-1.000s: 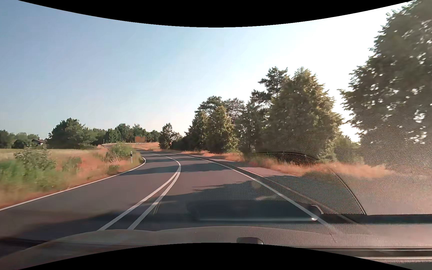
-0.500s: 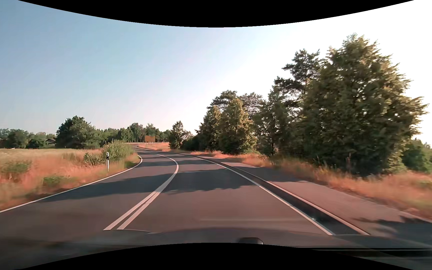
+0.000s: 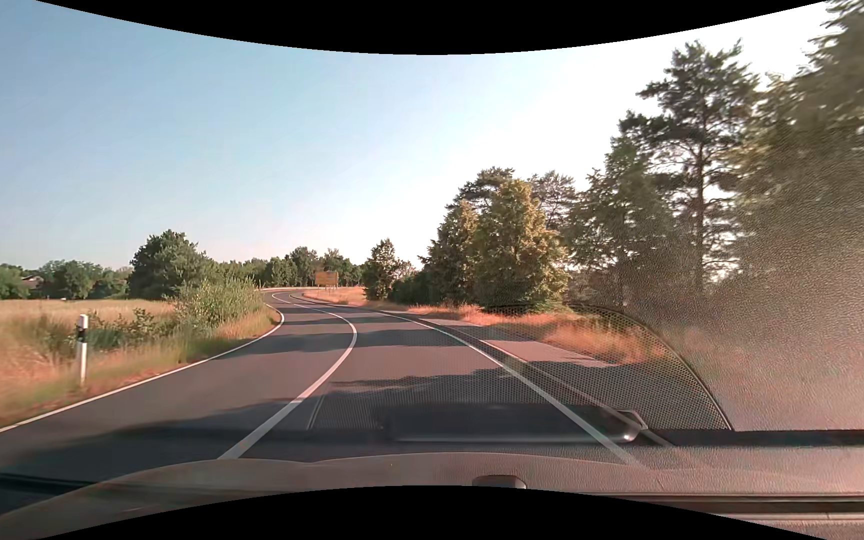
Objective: Follow the waypoints while adhering to traffic rules and regulations
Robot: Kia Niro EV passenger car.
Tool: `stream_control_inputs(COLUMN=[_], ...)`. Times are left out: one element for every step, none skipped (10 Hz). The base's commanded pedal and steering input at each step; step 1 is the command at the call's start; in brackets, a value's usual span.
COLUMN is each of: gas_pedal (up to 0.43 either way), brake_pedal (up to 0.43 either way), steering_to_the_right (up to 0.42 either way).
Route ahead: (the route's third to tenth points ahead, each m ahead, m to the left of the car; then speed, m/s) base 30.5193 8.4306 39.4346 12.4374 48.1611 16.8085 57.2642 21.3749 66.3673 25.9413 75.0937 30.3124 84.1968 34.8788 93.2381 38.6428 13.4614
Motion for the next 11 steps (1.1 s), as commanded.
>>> stream_control_inputs(gas_pedal=[0.028, 0.028, 0.028, 0.028, 0.028, 0.028, 0.028, 0.028, 0.028, 0.028, 0.028], brake_pedal=[0.000, 0.000, 0.000, 0.000, 0.000, 0.000, 0.000, 0.000, 0.000, 0.000, 0.000], steering_to_the_right=[-0.068, -0.068, -0.068, -0.068, -0.068, -0.067, -0.067, -0.067, -0.066, -0.066, -0.066])
